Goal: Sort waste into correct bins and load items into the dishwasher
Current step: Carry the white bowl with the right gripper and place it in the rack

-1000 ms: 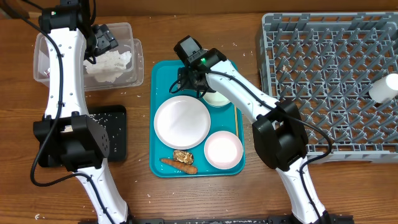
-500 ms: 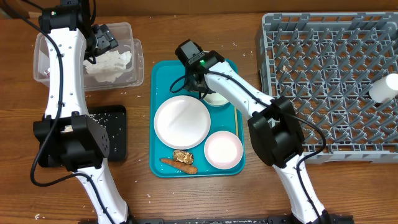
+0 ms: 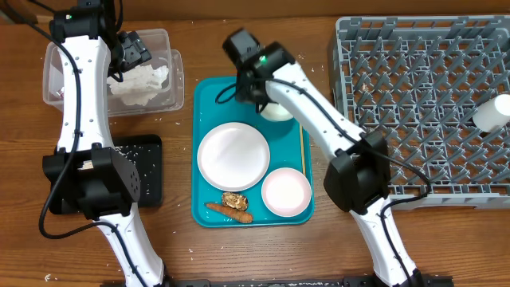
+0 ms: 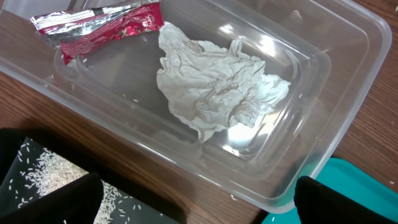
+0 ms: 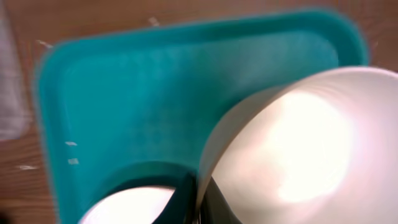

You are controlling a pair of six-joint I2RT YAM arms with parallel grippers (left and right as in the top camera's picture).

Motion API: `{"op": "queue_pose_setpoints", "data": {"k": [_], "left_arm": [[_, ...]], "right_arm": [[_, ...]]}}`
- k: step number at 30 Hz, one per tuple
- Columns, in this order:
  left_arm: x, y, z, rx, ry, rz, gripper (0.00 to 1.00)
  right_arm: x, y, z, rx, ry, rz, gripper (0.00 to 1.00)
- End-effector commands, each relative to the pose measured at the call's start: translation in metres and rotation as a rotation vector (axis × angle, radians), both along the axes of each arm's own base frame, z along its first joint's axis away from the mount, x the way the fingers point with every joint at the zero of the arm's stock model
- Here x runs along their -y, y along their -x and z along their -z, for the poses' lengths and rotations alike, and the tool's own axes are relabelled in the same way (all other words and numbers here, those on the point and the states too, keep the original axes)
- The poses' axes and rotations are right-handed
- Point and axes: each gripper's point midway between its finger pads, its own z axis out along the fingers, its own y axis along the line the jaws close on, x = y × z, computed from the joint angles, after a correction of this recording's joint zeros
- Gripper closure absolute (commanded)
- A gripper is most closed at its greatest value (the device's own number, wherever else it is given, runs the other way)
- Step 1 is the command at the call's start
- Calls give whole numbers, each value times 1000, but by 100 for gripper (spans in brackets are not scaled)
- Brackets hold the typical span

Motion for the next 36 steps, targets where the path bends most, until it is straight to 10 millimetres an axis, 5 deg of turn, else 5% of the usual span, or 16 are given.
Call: {"op": "queue_pose_setpoints", "data": {"k": [1, 6, 13, 19, 22, 27, 36], "left_arm": [[0, -1, 7, -16, -9, -12, 0], [0, -1, 7, -16, -9, -12, 1], [0, -1, 7, -16, -9, -12, 0], [0, -1, 7, -16, -9, -12, 0], [0, -1, 7, -16, -9, -12, 0], [0, -1, 7, -16, -9, -12, 0], [0, -1, 7, -16, -9, -12, 0]], "right_arm": [[15, -22, -68, 130, -54, 1, 96], [80, -43, -121, 191, -80, 60, 96], [157, -70, -154, 218, -418, -215, 96], [263, -84, -183, 379, -643, -239, 96], [311, -88, -185, 435, -720, -192, 96], [358, -86, -178, 508, -892, -193, 96], [394, -90, -120, 521, -1018, -143, 96]]}}
